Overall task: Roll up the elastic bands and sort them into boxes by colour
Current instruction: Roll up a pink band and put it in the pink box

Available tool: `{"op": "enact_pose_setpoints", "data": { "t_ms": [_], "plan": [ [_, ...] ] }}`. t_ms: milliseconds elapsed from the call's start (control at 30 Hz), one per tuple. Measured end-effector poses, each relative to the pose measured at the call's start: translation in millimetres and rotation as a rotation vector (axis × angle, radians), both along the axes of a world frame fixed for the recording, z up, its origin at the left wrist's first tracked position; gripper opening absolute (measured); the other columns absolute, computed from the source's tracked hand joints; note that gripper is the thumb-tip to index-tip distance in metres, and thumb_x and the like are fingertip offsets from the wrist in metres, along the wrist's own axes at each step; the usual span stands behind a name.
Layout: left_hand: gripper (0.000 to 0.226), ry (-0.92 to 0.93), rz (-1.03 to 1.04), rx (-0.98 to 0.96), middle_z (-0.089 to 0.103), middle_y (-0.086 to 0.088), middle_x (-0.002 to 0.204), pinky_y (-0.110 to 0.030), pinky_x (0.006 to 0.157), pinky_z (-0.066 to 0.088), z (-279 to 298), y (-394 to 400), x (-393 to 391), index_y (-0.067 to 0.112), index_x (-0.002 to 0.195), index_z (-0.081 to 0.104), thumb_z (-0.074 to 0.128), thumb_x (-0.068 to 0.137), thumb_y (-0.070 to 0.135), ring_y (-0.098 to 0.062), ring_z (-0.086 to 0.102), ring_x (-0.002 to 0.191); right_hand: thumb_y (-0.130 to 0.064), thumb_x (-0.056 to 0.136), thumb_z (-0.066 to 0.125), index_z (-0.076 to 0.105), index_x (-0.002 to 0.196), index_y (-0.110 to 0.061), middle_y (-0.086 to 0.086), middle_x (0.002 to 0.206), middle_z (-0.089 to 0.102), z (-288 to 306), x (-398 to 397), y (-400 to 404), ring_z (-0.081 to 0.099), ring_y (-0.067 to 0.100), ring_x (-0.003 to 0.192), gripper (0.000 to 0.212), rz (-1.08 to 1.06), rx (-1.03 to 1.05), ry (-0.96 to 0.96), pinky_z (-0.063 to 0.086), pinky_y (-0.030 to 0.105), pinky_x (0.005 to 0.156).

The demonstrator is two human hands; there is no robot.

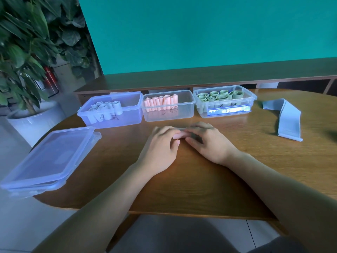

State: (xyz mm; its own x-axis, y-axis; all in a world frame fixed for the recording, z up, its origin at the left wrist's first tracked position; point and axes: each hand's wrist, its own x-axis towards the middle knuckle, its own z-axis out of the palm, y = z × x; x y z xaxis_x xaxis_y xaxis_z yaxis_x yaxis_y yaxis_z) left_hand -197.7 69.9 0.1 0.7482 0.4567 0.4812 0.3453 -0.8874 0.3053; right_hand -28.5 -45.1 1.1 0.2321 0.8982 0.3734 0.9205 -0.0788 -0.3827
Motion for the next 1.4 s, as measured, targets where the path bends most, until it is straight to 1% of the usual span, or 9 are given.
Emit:
{"op": "enact_pose_setpoints", "data": {
  "t_ms": [100, 233, 433, 567, 800, 1033, 1167, 1300, 1400],
  "plan": [
    [0.036, 0.024, 0.012, -0.013, 0.057, 0.012, 0.132, -0.037, 0.104, 0.041, 1.1, 2.9, 3.7, 0.027, 0.134, 0.058, 0.056, 0.099, 0.026, -0.017, 0.045, 0.119, -0.037, 0.102, 0.053, 0.062, 0.132, -0.029, -0.009, 0.127, 0.059, -0.9, 2.4, 1.8, 0.054, 0.015, 0.117, 0.032, 0.016, 0.040, 0.017, 0.051, 0.041, 0.096],
    [0.036, 0.044, 0.026, -0.010, 0.057, 0.010, 0.133, -0.040, 0.105, 0.041, 1.4, 7.4, 9.5, 0.027, 0.135, 0.057, 0.054, 0.099, 0.027, -0.018, 0.045, 0.121, -0.037, 0.101, 0.055, 0.060, 0.135, -0.030, -0.010, 0.128, 0.057, -2.7, 6.3, 7.0, 0.053, 0.015, 0.115, 0.035, -0.002, 0.025, 0.038, 0.051, 0.044, 0.096],
    [0.026, -0.043, -0.006, 0.010, 0.061, 0.005, 0.119, -0.033, 0.099, 0.044, 2.6, 12.3, 13.7, 0.021, 0.122, 0.065, 0.059, 0.097, 0.019, -0.018, 0.050, 0.114, -0.039, 0.102, 0.053, 0.053, 0.142, -0.032, -0.011, 0.140, 0.053, -2.6, 11.7, 13.7, 0.045, 0.015, 0.129, 0.041, -0.043, -0.028, 0.035, 0.046, 0.046, 0.105],
    [0.029, -0.010, 0.010, -0.008, 0.059, 0.008, 0.124, -0.032, 0.100, 0.043, 2.7, 16.9, 18.1, 0.024, 0.127, 0.061, 0.057, 0.099, 0.024, -0.017, 0.048, 0.117, -0.040, 0.102, 0.052, 0.052, 0.143, -0.031, -0.011, 0.140, 0.050, -1.7, 13.3, 17.7, 0.043, 0.015, 0.131, 0.043, -0.050, -0.030, 0.031, 0.046, 0.045, 0.105],
    [0.036, 0.051, 0.029, -0.030, 0.058, 0.008, 0.133, -0.041, 0.105, 0.042, 2.1, 27.1, 26.9, 0.026, 0.135, 0.056, 0.055, 0.100, 0.032, -0.020, 0.046, 0.122, -0.032, 0.097, 0.063, 0.060, 0.129, -0.029, -0.010, 0.124, 0.056, 0.6, 19.0, 25.6, 0.054, 0.010, 0.103, 0.033, -0.027, 0.035, 0.059, 0.052, 0.039, 0.093],
    [0.043, 0.155, 0.055, -0.081, 0.048, 0.003, 0.140, -0.040, 0.110, 0.037, 5.2, 37.9, 37.5, 0.027, 0.142, 0.049, 0.048, 0.102, 0.041, -0.020, 0.039, 0.132, -0.040, 0.099, 0.058, 0.057, 0.136, -0.031, -0.008, 0.129, 0.055, 2.0, 25.3, 38.8, 0.054, 0.015, 0.111, 0.038, -0.063, -0.028, 0.055, 0.050, 0.042, 0.096],
    [0.039, 0.181, 0.045, -0.131, 0.048, 0.002, 0.133, -0.039, 0.105, 0.042, 6.0, 47.7, 45.2, 0.026, 0.137, 0.053, 0.048, 0.102, 0.042, -0.019, 0.043, 0.126, -0.039, 0.101, 0.054, 0.058, 0.135, -0.030, -0.008, 0.123, 0.056, 0.0, 32.4, 49.9, 0.051, 0.016, 0.113, 0.036, -0.076, -0.040, 0.051, 0.049, 0.044, 0.097],
    [0.033, 0.090, 0.020, -0.195, 0.055, 0.003, 0.129, -0.030, 0.094, 0.046, 6.6, 54.2, 50.3, 0.024, 0.132, 0.059, 0.056, 0.100, 0.034, -0.016, 0.053, 0.114, -0.035, 0.101, 0.055, 0.061, 0.132, -0.027, -0.007, 0.115, 0.058, -3.4, 39.4, 56.5, 0.051, 0.016, 0.109, 0.032, -0.042, -0.030, 0.062, 0.049, 0.045, 0.094],
    [0.030, 0.021, -0.011, -0.202, 0.060, 0.007, 0.127, -0.029, 0.093, 0.049, 6.3, 56.1, 50.0, 0.027, 0.128, 0.060, 0.061, 0.098, 0.029, -0.012, 0.056, 0.109, -0.029, 0.101, 0.058, 0.062, 0.129, -0.022, -0.005, 0.111, 0.058, -4.5, 42.6, 57.0, 0.054, 0.013, 0.101, 0.030, -0.001, 0.014, 0.086, 0.049, 0.036, 0.091]
  ]
}}
